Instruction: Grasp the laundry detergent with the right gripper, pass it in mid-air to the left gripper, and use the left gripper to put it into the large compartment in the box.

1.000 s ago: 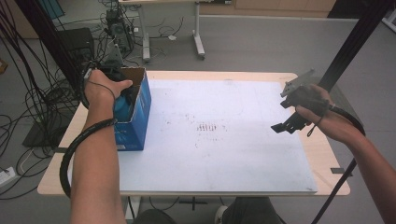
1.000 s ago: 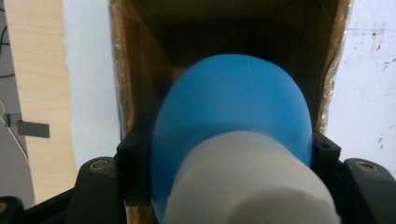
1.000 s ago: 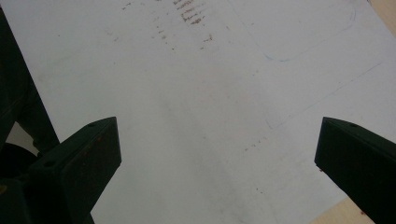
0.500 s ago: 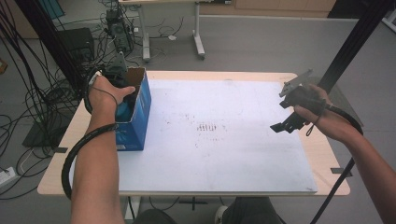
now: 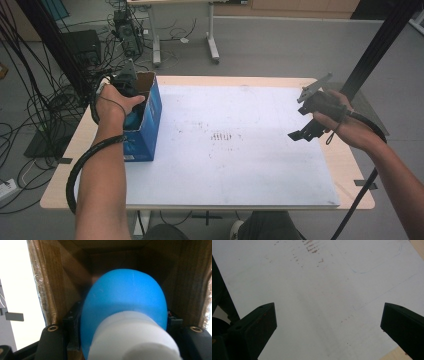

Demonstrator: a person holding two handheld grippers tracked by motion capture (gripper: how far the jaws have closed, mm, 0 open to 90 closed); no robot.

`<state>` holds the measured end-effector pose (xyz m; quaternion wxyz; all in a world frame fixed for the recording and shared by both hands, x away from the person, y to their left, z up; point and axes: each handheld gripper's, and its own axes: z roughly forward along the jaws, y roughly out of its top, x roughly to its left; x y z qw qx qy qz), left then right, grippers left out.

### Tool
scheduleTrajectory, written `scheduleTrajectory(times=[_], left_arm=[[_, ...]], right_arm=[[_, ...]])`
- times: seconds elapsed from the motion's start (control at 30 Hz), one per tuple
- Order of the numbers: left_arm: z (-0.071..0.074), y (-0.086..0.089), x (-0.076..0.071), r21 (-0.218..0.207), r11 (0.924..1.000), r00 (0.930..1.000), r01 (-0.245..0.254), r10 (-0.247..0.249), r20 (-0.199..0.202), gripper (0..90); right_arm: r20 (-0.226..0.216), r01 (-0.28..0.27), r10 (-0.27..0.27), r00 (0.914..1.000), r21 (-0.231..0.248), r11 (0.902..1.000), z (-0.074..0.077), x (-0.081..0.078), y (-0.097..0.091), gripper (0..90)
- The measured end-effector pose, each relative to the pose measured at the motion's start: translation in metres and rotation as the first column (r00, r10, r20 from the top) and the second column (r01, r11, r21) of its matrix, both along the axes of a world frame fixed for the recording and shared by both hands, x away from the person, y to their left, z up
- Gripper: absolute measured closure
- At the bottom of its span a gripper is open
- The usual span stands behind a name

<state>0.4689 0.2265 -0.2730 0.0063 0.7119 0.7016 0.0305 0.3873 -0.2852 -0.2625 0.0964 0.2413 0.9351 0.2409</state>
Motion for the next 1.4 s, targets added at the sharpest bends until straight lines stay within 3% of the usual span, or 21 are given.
scheduleTrajectory(times=[1.4], left_arm=[[-0.0005,0.0001,0.0008,0.0,0.9999,0.9999,-0.016,0.016,0.003,35.9]], right_arm=[[0.008,-0.003,0.003,1.0,-0.007,1.0,0.0032,0.0031,-0.0034,0.3]])
